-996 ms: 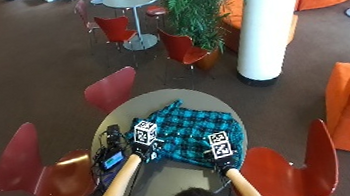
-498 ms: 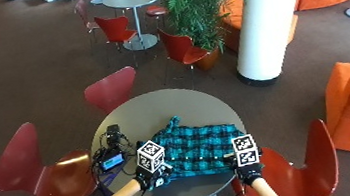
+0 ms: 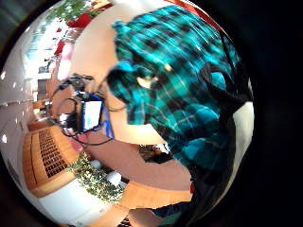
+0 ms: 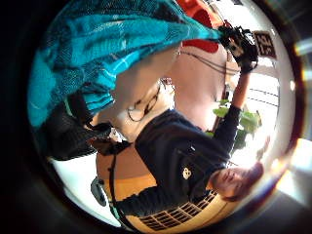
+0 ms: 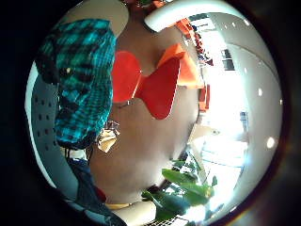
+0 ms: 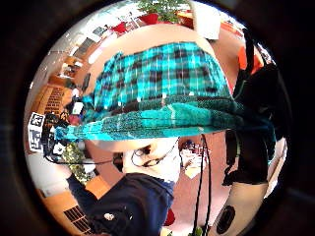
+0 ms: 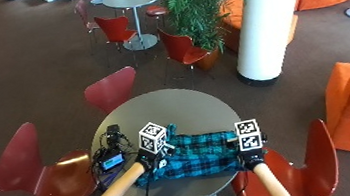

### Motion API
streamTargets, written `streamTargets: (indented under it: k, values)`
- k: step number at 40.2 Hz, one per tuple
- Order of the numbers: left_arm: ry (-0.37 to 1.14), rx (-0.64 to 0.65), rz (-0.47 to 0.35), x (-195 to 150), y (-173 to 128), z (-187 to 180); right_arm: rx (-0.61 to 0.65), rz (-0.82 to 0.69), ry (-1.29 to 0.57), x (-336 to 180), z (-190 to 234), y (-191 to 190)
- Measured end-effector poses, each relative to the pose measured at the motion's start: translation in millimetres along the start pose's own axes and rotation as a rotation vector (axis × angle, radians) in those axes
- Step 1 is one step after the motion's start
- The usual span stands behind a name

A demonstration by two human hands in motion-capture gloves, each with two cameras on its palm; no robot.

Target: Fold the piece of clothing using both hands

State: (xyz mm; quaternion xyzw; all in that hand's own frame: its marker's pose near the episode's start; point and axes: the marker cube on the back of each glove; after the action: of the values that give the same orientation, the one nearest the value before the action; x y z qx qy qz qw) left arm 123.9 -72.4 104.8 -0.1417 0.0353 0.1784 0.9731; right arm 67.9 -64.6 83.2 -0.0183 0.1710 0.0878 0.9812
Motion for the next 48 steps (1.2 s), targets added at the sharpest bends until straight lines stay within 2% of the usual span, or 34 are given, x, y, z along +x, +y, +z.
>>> streamTargets:
  k: [5,9,13,16,21,26,30,32,34,36,39,42,45,48]
  values:
    - [-0.15,-0.05,-0.144,-32.4,-72.9,-15.3,-0.011,0.07,0.009,-2.7,-17.9,-67.5]
    - [-0.245,-0.169,-0.324,-44.0,-95.0,-29.5,-0.071,0.095,0.013,-17.2,-11.1,-123.2]
    - [-0.222,-0.23,-0.41,-63.7,-131.5,-7.2,-0.142,0.089,-0.009,-36.4,-16.5,-139.6]
    - [-0.163,-0.238,-0.448,-78.5,-156.7,18.5,-0.207,0.099,-0.031,-46.0,3.1,-165.8]
    - [-0.114,-0.153,-0.483,-96.4,-181.1,43.3,-0.146,0.164,-0.099,-52.3,30.9,-194.5]
    - [-0.059,-0.079,-0.62,-112.4,-173.9,38.8,0.014,0.233,-0.165,-44.4,39.7,-195.3]
    - [-0.019,0.09,-0.71,-126.8,-166.2,17.9,0.117,0.309,-0.178,-25.4,33.6,-185.7]
    - [-0.04,0.215,-0.74,-136.6,-163.9,4.7,0.1,0.36,-0.178,-13.1,32.5,-176.3]
    - [-0.056,0.276,-0.755,-139.1,-154.2,-4.7,0.043,0.402,-0.188,-2.0,35.0,-165.9]
    - [-0.03,0.238,-0.744,-128.9,-136.0,-6.9,-0.028,0.42,-0.223,6.4,41.9,-156.3]
    - [0.045,0.146,-0.672,-100.9,-107.6,-1.2,-0.172,0.46,-0.304,15.2,61.2,-141.2]
    - [0.03,0.102,-0.583,-78.9,-86.2,12.8,-0.319,0.497,-0.397,17.3,84.9,-126.9]
    - [-0.035,0.074,-0.52,-65.2,-71.6,31.6,-0.38,0.524,-0.467,15.6,104.1,-120.4]
    - [-0.121,0.07,-0.481,-59.5,-63.5,50.8,-0.376,0.504,-0.535,9.2,113.8,-116.3]
